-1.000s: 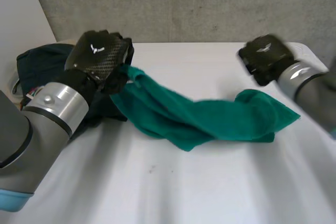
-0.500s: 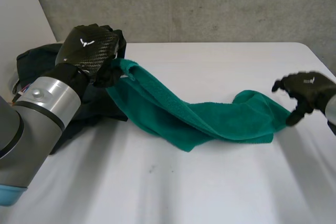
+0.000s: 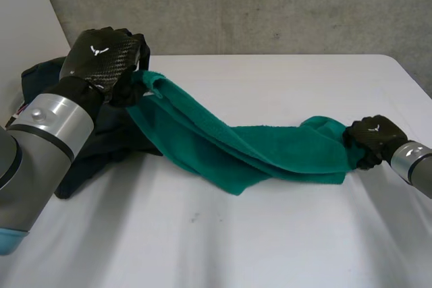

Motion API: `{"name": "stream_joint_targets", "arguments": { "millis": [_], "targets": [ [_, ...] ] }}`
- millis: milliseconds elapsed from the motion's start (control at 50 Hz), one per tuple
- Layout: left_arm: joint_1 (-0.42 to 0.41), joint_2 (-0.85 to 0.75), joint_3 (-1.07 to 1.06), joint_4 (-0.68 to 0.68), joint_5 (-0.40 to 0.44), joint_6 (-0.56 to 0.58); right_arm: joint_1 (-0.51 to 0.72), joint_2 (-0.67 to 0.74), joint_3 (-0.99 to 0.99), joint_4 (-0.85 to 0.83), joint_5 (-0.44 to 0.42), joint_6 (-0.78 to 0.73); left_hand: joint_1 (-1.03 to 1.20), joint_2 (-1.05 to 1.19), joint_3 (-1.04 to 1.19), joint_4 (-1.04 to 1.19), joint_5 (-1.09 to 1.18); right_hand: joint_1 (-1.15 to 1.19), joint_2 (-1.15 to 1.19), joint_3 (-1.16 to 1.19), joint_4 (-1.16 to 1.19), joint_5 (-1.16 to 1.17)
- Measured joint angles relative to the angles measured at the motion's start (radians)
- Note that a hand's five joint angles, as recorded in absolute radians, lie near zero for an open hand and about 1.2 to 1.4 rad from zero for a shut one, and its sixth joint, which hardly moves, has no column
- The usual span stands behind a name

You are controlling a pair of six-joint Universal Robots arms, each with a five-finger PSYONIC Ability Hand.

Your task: Fold the laundry.

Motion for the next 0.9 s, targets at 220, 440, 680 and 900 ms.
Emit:
{"name": "stream_joint_targets", "arguments": {
  "millis": [220,440,680,900],
  "targets": [
    [0.019,0.001,0.0,-0.001,-0.002,0.0,0.038,0.045,-0.061,0.0,0.01,-0.001,0.0,0.0,0.0,0.001,0.0,-0.273,-0.281,-0.272,-0.27,-0.282],
    [0.039,0.002,0.001,-0.001,0.001,0.0,0.046,0.04,-0.068,0.034,0.018,0.032,0.0,0.0,0.0,0.001,0.0,-0.302,-0.323,-0.312,-0.32,-0.339],
    [0.043,0.001,0.003,0.0,0.003,0.0,0.083,0.049,-0.082,0.041,0.014,0.092,0.0,0.0,0.0,0.001,0.0,-0.302,-0.323,-0.312,-0.32,-0.333],
    [0.046,0.0,0.005,0.004,0.003,0.001,0.136,0.073,-0.126,0.054,0.017,0.145,0.0,0.0,0.0,0.001,0.0,0.31,0.354,0.348,0.351,0.343]
  ]
}}
